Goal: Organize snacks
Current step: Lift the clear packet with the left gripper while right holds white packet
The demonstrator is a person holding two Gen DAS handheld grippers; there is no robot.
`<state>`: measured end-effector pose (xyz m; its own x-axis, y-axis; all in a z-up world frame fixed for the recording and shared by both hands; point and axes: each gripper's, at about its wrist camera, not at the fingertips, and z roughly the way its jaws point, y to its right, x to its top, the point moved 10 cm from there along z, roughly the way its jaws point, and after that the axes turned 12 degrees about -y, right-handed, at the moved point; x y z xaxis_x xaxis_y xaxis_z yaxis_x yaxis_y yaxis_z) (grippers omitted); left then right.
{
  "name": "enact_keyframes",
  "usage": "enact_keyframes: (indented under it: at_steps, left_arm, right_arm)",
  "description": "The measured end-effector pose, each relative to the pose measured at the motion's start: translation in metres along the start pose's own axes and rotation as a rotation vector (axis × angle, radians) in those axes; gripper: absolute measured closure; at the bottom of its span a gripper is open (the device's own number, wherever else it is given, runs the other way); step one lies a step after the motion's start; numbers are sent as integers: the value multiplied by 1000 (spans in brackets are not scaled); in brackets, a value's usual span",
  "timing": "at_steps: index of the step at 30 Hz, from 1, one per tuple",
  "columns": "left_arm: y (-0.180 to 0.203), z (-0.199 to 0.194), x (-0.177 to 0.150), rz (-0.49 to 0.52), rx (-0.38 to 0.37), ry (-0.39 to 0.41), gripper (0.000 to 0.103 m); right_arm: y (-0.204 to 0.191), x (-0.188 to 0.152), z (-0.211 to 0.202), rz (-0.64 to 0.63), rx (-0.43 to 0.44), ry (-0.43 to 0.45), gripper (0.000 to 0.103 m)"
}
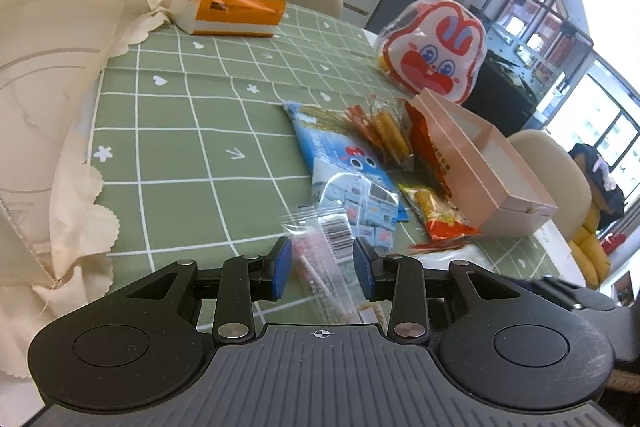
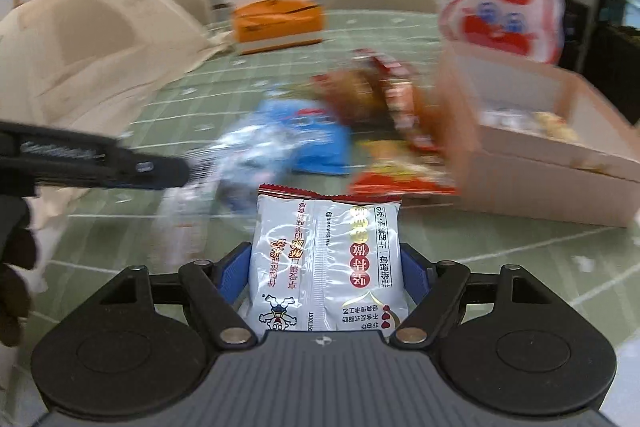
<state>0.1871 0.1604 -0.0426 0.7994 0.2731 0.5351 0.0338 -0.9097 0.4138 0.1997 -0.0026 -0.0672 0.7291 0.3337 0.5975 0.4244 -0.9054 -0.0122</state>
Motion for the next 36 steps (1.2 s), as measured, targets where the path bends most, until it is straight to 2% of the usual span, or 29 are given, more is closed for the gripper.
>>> enact_keyframes:
  at_steps: [3,7,12,19,24,27,29,32,36]
  left_arm:
    - [2,6,2,5,23,-5,64]
    - [9,15,5,21,42,-17,64]
    - [22,27,10,108,110,-22,55]
    - [23,24,11,216,221,-12,49]
    - [2,10,9,204,292,-14,50]
    - [-15,2,13,167,331,-5,53]
    - [-25,-4,17,107,298,3,54]
    - [-28,-8,22,5,181,-13,54]
    - [-13,-2,24,5,137,-41,54]
  right_arm:
    - [29,-7,1,50,-30,-8,26]
    - [48,-11,-2,70,-55,22,26]
    - [50,-14,-3,75,-45,41,25]
    - [48,-14,-2,62,-23,34,19]
    - [47,-13,-1,57,-15,31,17]
    - [47,-14,-1,60,-4,32,15]
    - [47,-13,-2,64,0,33,15]
    - [47,-14,-2,66,3,35,15]
    - [48,-14,-3,73,12,39,15]
